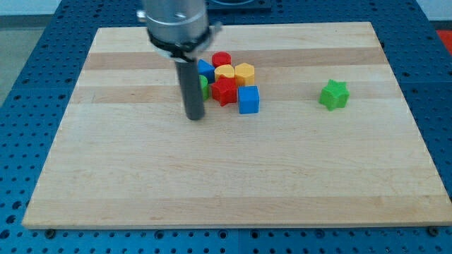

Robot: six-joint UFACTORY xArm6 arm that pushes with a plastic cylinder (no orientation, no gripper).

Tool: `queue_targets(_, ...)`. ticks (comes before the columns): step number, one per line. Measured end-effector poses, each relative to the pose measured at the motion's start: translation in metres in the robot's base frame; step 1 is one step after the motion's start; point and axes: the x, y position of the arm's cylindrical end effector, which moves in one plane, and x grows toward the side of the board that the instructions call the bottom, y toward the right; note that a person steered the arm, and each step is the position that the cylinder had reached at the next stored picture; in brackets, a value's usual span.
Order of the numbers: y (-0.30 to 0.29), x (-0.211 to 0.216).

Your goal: Push the green circle closer to the blue cube

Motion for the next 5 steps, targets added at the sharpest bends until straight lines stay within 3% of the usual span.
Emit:
queue_targets(1, -0.068, -0.028)
queue_targets(2, -0.056, -0.077)
queue_targets(3, 0.0, -0.069)
queue_targets(4, 0.007, 0.009)
queue_targets(5, 0.023, 0.03)
